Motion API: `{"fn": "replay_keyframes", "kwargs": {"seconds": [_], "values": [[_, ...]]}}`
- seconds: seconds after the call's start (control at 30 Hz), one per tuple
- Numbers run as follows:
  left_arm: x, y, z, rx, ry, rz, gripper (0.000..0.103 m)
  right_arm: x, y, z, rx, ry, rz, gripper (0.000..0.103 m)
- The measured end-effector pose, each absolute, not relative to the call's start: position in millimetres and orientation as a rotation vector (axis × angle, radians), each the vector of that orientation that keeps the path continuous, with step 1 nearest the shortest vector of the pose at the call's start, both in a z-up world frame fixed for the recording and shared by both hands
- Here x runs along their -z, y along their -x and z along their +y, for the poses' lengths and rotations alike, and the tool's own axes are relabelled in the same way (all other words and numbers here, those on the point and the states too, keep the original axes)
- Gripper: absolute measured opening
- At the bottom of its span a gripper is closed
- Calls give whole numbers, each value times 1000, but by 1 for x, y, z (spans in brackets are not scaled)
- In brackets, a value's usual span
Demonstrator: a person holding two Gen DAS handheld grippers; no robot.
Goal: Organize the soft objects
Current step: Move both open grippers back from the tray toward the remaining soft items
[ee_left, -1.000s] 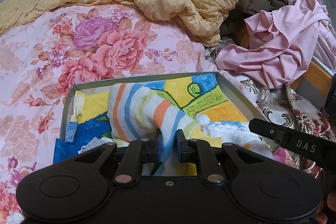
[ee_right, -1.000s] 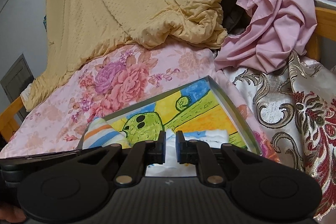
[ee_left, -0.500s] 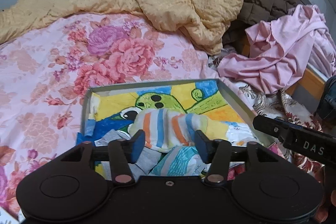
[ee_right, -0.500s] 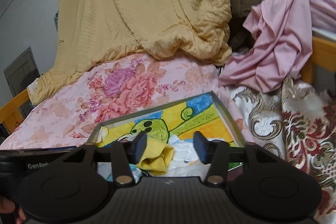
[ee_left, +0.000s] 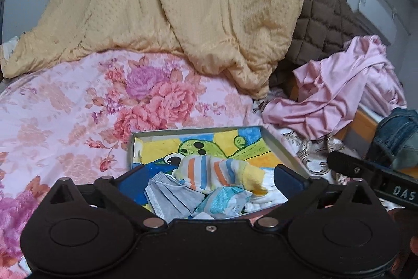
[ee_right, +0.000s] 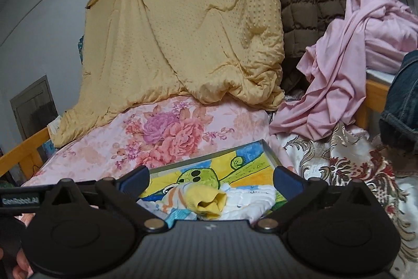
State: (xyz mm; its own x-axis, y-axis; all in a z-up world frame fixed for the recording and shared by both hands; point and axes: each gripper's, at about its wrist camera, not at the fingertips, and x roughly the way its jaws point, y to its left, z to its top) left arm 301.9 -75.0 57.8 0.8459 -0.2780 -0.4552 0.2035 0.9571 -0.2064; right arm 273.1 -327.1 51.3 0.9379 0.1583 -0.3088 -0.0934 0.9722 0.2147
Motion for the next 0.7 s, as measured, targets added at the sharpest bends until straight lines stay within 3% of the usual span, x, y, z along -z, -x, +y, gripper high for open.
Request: {"fn": "replay_keyframes", "kwargs": {"seconds": [0.7], "values": [[-54,-181,-43,216,155,434,102,-56,-163,-316,-101,-188,321,103]]}}
